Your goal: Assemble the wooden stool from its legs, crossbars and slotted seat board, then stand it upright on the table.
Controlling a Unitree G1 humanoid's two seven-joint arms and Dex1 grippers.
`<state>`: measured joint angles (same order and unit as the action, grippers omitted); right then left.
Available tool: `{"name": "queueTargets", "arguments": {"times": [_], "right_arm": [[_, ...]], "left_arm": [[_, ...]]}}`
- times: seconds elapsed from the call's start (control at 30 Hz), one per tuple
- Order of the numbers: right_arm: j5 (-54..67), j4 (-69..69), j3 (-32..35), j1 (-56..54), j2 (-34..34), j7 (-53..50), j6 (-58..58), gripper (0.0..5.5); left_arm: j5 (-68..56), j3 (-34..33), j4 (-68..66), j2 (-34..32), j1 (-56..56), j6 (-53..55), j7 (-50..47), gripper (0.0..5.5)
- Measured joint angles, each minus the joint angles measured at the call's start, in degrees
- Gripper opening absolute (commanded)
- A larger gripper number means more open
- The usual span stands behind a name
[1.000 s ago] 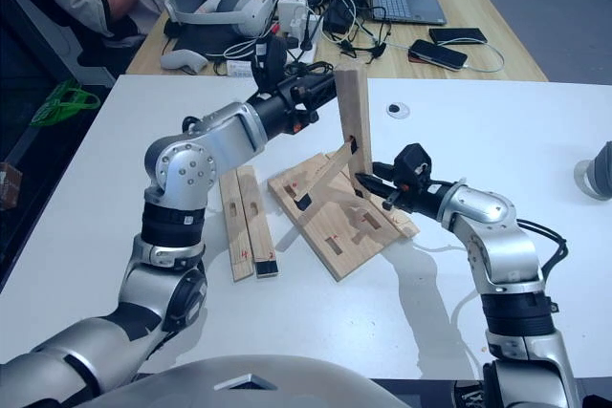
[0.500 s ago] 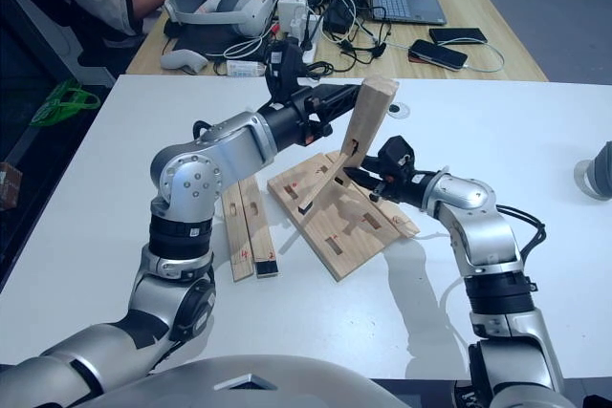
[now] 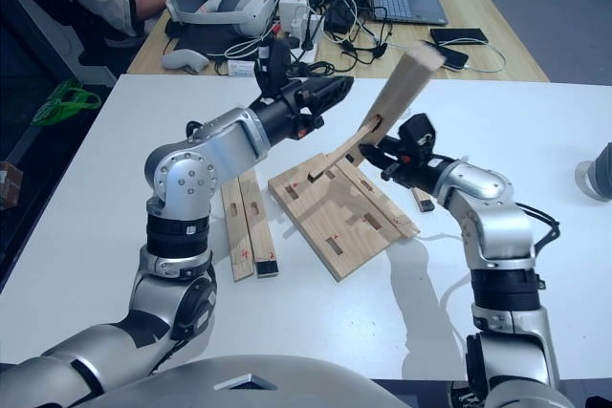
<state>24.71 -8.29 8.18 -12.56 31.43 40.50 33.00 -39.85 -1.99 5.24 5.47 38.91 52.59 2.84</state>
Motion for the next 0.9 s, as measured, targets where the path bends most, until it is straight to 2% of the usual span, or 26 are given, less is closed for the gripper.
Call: {"name": "queueTargets", "arguments": {"times": [0.13,0.23,0.43,0.7,0.9], "right_arm": [[10.36,-4.29,9.04,9.86,-1.73,-0.67,5.84,1.02],[16.11,-4.34,11.56,13.82,-2.15,0.28,9.97,1.02],[19.51,-2.75,12.13,17.35,-1.15,2.95,13.84,1.02],[19.31,-2.18,12.38,19.15,3.07,6.29,13.49,1.02],[17.40,-2.03,12.02,21.68,3.35,7.49,10.31,1.02]], "left_arm": [[0.73,-4.11,-0.87,-0.38,0.13,-2.58,-1.59,2.26],[0.88,-4.78,-0.60,0.18,-0.48,-3.28,-2.33,2.26],[0.99,-4.56,0.96,1.23,-2.17,-3.27,-2.70,2.26],[1.01,-3.75,4.21,1.62,-6.07,-2.17,-3.82,2.26],[1.88,-2.43,9.39,1.46,-11.76,-1.65,-5.83,2.26]]}}
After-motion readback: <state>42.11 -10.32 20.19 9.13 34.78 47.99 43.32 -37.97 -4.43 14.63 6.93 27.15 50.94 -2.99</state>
